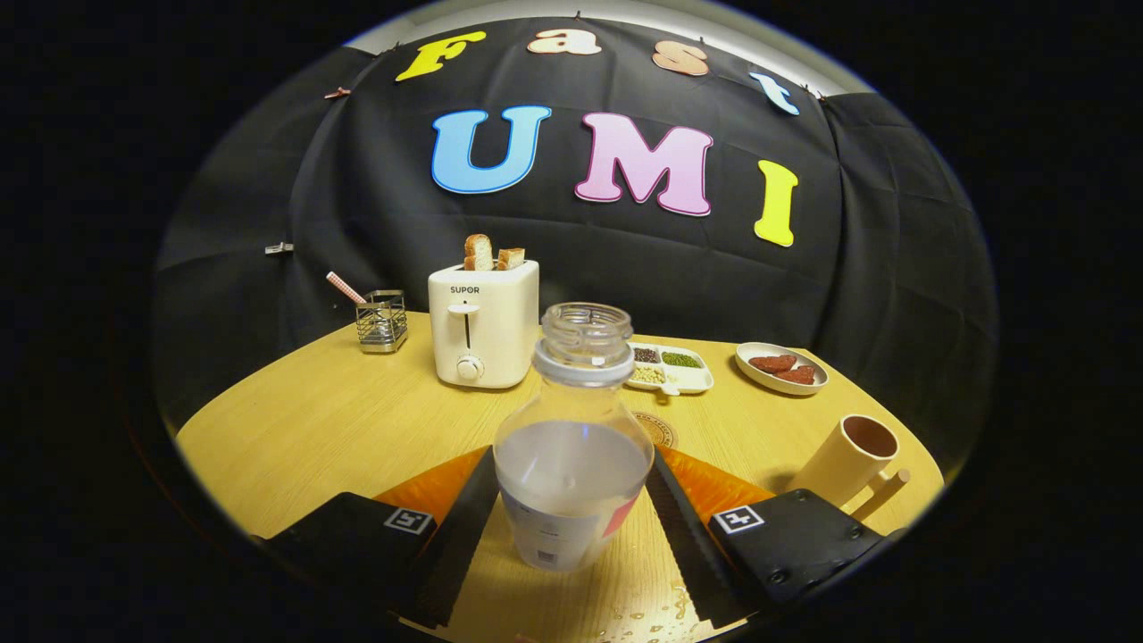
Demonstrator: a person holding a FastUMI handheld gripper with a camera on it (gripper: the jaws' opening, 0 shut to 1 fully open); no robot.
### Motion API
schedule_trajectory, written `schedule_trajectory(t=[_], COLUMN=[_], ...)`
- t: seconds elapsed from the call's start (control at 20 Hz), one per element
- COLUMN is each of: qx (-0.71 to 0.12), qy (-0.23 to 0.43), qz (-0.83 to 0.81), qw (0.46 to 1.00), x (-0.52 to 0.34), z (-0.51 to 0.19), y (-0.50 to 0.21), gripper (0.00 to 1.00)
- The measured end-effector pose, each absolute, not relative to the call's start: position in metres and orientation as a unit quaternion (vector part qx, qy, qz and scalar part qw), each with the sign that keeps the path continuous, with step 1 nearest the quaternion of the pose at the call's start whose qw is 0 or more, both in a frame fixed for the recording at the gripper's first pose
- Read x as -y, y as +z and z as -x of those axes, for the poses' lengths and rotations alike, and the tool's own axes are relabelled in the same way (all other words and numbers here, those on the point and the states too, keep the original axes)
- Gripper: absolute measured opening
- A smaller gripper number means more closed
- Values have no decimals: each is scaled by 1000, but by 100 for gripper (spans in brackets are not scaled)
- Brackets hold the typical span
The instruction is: Take the bottle from table, then pour the juice into the cup, finally place the bottle on the coaster
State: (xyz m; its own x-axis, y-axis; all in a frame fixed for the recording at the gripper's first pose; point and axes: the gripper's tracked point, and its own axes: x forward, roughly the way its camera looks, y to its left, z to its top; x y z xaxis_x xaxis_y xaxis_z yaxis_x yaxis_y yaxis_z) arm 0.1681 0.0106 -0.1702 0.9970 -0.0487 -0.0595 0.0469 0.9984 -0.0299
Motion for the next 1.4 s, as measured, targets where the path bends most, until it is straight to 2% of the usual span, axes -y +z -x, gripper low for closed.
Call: schedule_trajectory(t=[0.15,0.2,0.25,0.65,1.1,1.4], qx=[-33,-35,-31,-34,-37,-39], qy=[-27,-23,-18,5,26,48], qz=[24,24,20,-39,-119,-264], qw=[999,999,999,999,992,962], x=[-9,-10,-14,-4,10,17], z=[-174,-175,-172,-172,-158,-153], y=[-177,-177,-176,-172,-140,-98], gripper=[96,93,84,74,71,71])
